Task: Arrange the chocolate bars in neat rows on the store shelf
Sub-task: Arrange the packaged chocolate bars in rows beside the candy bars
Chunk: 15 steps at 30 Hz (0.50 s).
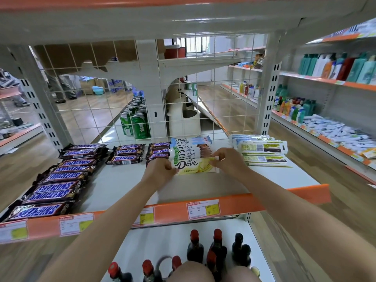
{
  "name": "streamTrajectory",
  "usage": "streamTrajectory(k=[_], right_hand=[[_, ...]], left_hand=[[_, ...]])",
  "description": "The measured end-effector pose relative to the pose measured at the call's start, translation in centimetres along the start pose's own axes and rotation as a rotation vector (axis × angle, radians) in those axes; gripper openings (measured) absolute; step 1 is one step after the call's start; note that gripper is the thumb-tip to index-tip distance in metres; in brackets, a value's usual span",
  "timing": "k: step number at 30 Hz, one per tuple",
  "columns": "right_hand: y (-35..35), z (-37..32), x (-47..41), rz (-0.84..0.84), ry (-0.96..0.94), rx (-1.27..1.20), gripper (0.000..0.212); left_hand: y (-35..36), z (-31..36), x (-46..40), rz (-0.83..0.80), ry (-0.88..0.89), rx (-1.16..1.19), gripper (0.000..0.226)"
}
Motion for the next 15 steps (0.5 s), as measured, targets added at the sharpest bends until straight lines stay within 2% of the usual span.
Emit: streamTrajectory(k=[9,15], right_hand=[[0.11,0.45,-0.21,0.054,-0.001,0.035,0.036],[0.07,0.51,-0.23,0.077,-0.023,0.069,0.034]], left_hand=[[-0.18,-0.47,-0.2,0.014,-0.034,-0.011,0.033],[-0.71,0.13,0.31,0.028,-0.039,-0.01,0.034]])
Point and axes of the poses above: each hand's wrist, its own x-axis away from the middle knuckle, its own y-axis out of the palm, z = x × y, the point moved 5 cm from there along -x, towards the middle knuckle, and after that the axes turned 14 degrees about z, right-handed, at the moved point
